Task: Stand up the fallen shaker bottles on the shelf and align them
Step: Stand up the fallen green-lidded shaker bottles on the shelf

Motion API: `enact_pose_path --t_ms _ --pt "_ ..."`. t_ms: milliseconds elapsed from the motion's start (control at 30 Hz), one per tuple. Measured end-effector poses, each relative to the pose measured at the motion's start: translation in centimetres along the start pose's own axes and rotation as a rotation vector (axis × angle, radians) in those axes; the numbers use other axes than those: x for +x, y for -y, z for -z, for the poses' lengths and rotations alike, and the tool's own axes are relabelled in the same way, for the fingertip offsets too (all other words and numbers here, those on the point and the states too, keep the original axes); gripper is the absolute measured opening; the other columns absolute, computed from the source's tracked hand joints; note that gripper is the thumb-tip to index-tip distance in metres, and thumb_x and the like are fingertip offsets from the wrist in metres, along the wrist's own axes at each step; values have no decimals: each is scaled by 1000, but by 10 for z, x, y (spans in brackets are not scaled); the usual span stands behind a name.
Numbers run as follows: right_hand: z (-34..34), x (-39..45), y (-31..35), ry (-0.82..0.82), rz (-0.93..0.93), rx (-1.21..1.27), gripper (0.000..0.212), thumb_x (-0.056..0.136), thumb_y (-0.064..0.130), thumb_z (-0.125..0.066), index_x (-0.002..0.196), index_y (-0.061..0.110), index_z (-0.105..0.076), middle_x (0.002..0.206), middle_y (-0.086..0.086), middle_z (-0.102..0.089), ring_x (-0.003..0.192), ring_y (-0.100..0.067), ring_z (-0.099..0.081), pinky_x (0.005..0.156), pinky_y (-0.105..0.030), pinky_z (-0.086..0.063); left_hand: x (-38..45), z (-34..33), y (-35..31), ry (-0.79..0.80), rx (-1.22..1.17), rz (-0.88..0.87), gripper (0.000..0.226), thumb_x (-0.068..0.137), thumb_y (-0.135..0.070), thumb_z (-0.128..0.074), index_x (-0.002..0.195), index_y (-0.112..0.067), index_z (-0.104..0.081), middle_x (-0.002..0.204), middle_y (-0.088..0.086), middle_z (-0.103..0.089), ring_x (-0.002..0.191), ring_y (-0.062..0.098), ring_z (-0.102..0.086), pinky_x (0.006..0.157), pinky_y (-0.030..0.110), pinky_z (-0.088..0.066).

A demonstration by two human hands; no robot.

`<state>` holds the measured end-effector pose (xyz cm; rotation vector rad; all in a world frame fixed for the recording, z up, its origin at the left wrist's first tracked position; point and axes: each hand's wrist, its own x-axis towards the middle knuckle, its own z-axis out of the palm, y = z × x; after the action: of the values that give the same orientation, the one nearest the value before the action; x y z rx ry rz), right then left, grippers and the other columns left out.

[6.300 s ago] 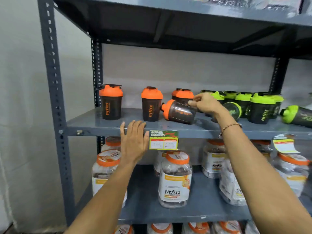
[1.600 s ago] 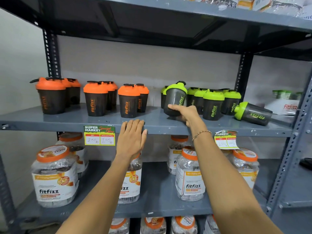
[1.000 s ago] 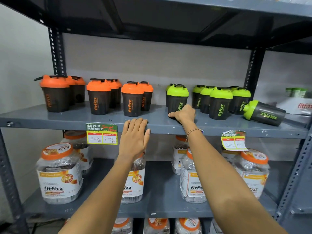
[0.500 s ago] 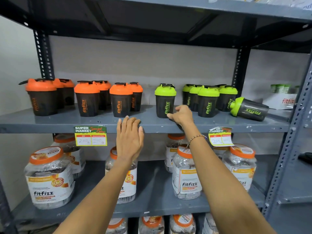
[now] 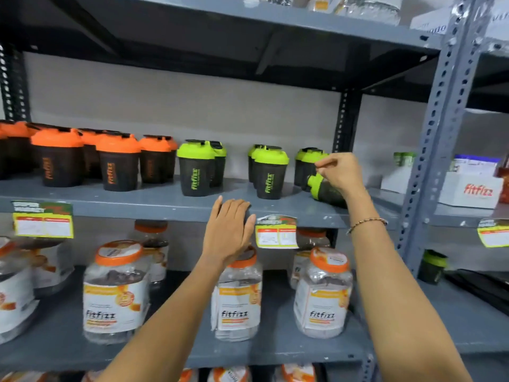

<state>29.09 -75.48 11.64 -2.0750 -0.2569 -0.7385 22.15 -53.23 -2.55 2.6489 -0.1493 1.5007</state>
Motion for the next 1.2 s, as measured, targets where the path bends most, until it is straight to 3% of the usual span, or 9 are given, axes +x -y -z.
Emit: enact_pose_path --t_ms 133,267,433,533,633,733,800,933,1200 --pt "44 17 -27 66 -49 -131 19 82 6 -70 101 6 -72 114 -13 -70 111 -26 -62 94 -29 -46 5 -14 -19 0 117 44 42 95 -36 -32 112 -12 -62 109 2 -63 105 23 -58 110 44 -23" --pt "63 29 -41 322 -115 -384 63 80 23 -76 131 -4 -49 138 -18 -53 126 -34 -50 100 -37 -41 4 -22 -22 -13 179 64 42 95 -35 -31 112 -11 -61 110 5 -62 104 26 -57 107 44 -26" --pt "65 39 -52 530 -142 -605 77 79 33 -75 136 -2 -38 140 -17 -47 121 -34 -50 86 -34 -41 3 -22 -16 16 178 62 47 96 -39 -28 117 -11 -60 116 5 -61 106 25 -54 100 41 -29" --pt "65 40 -53 558 -180 -504 78 69 38 -82 125 -2 -46 115 -13 -56 91 -26 -55 75 -34 -45 3 -19 -15 21 180 37 47 96 -40 -28 119 -12 -58 117 4 -61 108 24 -53 99 40 -29" --pt "57 42 -58 484 -292 -212 88 42 41 -91 113 1 -55 112 -9 -63 99 -27 -63 86 -40 -55 2 -15 -11 43 196 -4 47 96 -39 -26 121 -13 -56 118 4 -60 108 23 -52 98 39 -30" --pt "51 28 -61 398 -423 152 48 60 33 -85 92 10 -58 102 -7 -64 91 -20 -64 73 -30 -56 1 -15 -14 38 198 13 48 97 -39 -24 119 -12 -57 117 4 -60 107 24 -53 98 38 -29" --pt "50 20 -66 418 -513 440 39 70 31 -81 96 13 -58 100 -6 -64 87 -15 -63 69 -26 -55 1 -14 -16 45 196 20 51 98 -41 -21 119 -12 -57 117 4 -60 107 23 -52 99 38 -29" --pt "41 16 -68 505 -526 1041 29 83 32 -71 101 11 -61 108 -11 -65 101 -22 -62 92 -39 -52 2 -12 -14 71 176 19 55 99 -44 -16 120 -13 -56 118 5 -60 108 23 -53 99 37 -28" --pt "8 26 -64 480 -400 845 48 76 14 -78 117 -3 -60 111 -15 -69 106 -22 -65 93 -31 -52 2 -11 -14 76 156 17 52 99 -43 -17 119 -13 -55 118 5 -60 107 22 -52 97 37 -29"
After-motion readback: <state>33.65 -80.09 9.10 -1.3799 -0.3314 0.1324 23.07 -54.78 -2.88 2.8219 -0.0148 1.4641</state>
